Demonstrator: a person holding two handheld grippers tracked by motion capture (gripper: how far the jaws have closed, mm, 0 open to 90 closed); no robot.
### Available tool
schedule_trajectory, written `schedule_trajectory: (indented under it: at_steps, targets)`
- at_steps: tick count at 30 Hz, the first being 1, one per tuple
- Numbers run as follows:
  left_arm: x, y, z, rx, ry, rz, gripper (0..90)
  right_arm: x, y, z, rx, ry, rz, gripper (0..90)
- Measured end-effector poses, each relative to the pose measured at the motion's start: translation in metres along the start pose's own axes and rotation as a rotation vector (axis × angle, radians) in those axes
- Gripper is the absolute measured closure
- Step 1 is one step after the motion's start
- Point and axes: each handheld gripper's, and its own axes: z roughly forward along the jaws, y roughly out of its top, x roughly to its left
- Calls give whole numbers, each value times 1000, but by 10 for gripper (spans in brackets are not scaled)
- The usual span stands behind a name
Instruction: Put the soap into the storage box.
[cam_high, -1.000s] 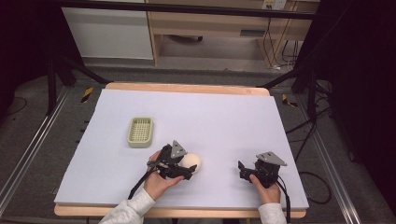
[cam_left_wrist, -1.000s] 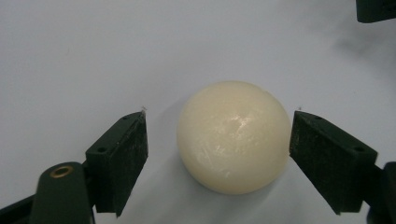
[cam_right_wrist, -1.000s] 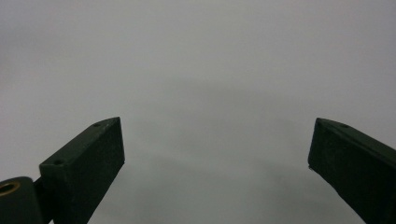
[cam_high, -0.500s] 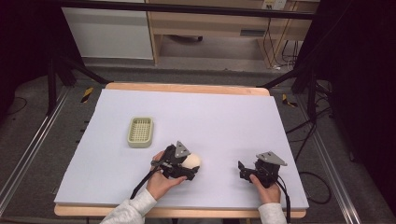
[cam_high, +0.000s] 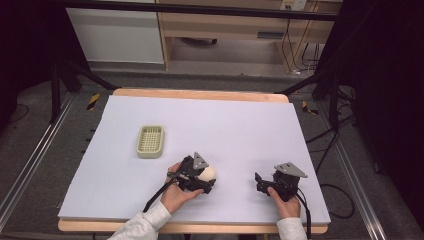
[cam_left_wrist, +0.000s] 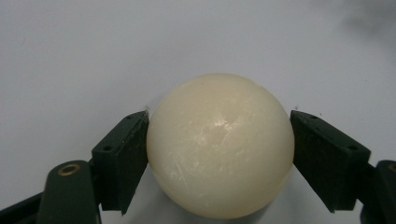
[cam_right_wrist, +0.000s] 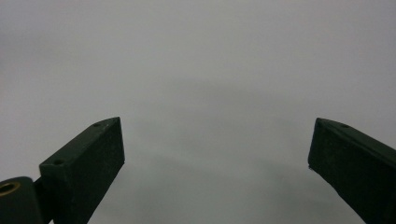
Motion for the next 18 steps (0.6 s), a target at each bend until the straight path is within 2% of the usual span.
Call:
schedule_trajectory:
  at_steps: [18]
  targets:
    - [-1, 1, 1, 19, 8, 4, 238, 0, 0, 0, 2, -2, -3, 41]
